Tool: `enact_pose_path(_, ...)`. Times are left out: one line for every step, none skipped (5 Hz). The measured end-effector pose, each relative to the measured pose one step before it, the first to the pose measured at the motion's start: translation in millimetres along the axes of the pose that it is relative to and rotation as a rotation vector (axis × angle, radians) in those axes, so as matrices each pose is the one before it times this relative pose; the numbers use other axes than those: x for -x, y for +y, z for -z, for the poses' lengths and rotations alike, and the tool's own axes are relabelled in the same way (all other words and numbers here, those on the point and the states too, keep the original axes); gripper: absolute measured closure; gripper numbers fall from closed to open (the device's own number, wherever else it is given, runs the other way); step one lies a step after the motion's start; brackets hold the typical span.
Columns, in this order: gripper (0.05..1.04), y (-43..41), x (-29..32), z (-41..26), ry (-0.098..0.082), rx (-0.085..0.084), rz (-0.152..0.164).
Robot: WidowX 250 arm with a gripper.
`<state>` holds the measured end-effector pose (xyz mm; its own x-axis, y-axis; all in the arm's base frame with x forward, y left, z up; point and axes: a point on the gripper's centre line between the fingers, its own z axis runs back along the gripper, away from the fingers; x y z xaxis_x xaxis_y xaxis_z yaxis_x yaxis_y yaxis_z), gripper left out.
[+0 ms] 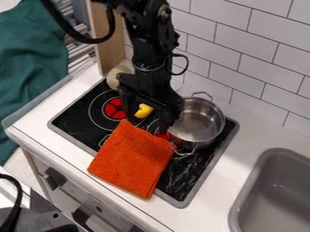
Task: Put the pot to the left of the orange cloth
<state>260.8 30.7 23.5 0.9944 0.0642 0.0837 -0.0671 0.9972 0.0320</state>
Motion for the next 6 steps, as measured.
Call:
enact_pose_path(0.082, -2.3, 4.46, 8.17, 0.0335, 0.0035, 0.0017)
enact_pose_path(0.082, -20.89, -8.28, 4.69, 0.012, 0.0094, 0.056)
enact_pose_path(0.082, -18.05, -14.97, 1.94, -0.0091, 0.0024, 0.0656)
enact_pose_path(0.082, -23.11, -14.82, -2.83, -0.0148, -0.0068, 0.0777)
enact_pose_path(0.082, -13.84, -11.69, -3.09, -0.0238, 0.016, 0.0445)
enact_pose_path(0.082, -8.12, -9.37, -5.0, -0.028, 0.0109, 0.037)
